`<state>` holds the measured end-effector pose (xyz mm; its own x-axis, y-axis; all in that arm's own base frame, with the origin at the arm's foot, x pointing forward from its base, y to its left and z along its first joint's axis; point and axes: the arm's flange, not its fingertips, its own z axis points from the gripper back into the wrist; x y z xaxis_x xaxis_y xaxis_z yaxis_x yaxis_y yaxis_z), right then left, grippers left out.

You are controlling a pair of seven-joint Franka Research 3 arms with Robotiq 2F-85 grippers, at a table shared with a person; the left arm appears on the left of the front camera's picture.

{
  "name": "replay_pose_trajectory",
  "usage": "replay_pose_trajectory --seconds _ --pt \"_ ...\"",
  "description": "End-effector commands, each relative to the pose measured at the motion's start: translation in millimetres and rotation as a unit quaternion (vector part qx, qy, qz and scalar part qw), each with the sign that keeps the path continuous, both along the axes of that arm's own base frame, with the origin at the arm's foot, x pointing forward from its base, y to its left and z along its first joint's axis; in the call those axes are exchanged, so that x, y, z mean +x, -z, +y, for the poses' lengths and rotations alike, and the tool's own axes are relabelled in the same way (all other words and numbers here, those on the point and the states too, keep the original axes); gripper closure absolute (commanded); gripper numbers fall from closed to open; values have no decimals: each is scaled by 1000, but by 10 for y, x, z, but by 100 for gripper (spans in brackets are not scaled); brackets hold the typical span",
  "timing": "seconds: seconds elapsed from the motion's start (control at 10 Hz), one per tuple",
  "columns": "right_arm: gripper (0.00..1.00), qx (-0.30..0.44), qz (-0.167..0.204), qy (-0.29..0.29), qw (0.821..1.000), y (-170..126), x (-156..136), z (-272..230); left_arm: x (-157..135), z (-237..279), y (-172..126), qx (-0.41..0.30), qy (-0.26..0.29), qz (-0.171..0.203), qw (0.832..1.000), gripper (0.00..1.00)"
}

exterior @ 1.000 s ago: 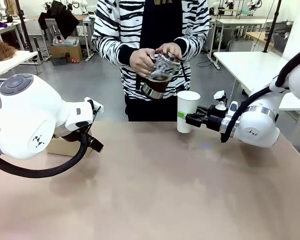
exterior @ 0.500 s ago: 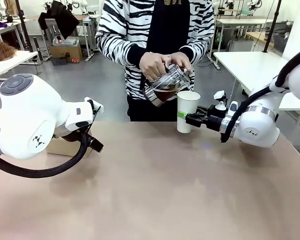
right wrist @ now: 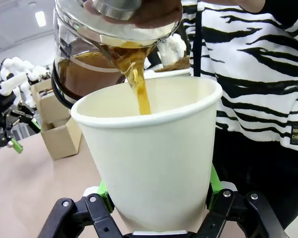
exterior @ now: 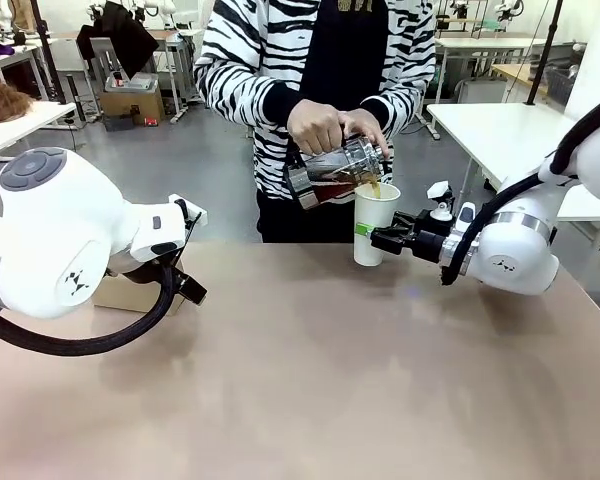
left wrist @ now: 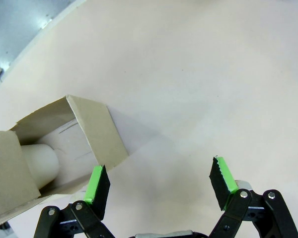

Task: Pour a drink into a cup and package it in a carrier.
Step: When a person places the Paper Cup Lid on the 600 ml Paper Cup , lift the 600 ml Paper Cup.

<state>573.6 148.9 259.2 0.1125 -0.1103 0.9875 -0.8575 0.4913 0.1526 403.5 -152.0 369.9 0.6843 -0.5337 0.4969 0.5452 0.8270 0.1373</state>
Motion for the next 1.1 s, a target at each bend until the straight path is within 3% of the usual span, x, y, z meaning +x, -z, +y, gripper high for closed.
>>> replay_pose_trajectory --seconds 0.0,1.0 --pt "20 1 3 -2 1000 -45 -36 0 -3 2 -5 -1 0 0 1000 0" --pt "20 1 3 -2 1000 -45 -36 0 -3 2 -5 -1 0 0 1000 0"
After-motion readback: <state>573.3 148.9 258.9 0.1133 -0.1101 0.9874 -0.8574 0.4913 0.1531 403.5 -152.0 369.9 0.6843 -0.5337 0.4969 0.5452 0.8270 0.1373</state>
